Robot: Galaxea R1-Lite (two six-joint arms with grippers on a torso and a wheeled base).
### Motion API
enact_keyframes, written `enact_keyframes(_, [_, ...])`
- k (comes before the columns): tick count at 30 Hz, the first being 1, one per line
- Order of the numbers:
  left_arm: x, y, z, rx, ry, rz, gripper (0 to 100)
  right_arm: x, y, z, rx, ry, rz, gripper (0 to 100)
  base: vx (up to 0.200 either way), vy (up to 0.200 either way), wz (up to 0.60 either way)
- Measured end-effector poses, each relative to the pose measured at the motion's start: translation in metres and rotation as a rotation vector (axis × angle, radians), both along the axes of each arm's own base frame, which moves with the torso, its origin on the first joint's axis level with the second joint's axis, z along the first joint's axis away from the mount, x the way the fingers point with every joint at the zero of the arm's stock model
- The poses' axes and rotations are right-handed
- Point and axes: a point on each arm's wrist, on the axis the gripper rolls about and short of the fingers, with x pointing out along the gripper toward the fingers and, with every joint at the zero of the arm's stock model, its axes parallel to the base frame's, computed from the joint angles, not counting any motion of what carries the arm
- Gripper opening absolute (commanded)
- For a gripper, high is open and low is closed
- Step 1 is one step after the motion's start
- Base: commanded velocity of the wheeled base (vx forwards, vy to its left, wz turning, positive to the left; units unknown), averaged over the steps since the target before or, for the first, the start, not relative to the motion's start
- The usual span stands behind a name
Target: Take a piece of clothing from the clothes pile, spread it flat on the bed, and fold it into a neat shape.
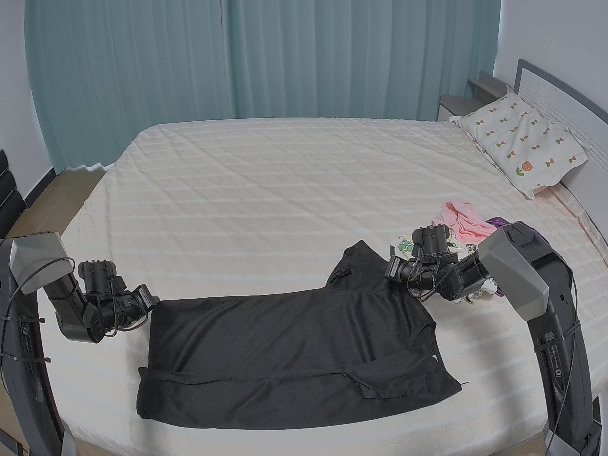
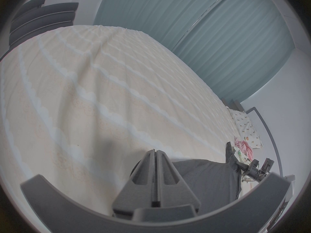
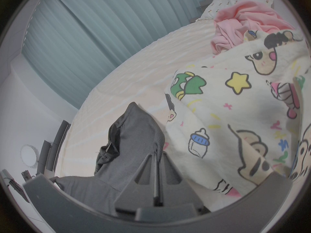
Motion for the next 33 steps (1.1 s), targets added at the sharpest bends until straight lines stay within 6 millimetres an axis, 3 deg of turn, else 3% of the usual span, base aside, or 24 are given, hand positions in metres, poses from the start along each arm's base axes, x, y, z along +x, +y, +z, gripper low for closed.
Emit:
enact_keyframes(18, [0.001,0.013,0.014,-0.030,-0.035,0.060,0,-0.007,-0.009,0.018,0.034,-0.012,-0.033,0,0.000,0.000,0.00])
enact_keyframes(26, [0.000,0.017,0.016,-0.029,-0.038,0.071,0,-0.019,-0.024,0.027,-0.023,-0.100,0.058,0,0.000,0.000,0.00])
enact_keyframes(33, [0.000,0.019,0.016,-0.029,-0.039,0.077,0,-0.022,-0.026,0.032,-0.010,-0.244,0.094,0,0.000,0.000,0.00])
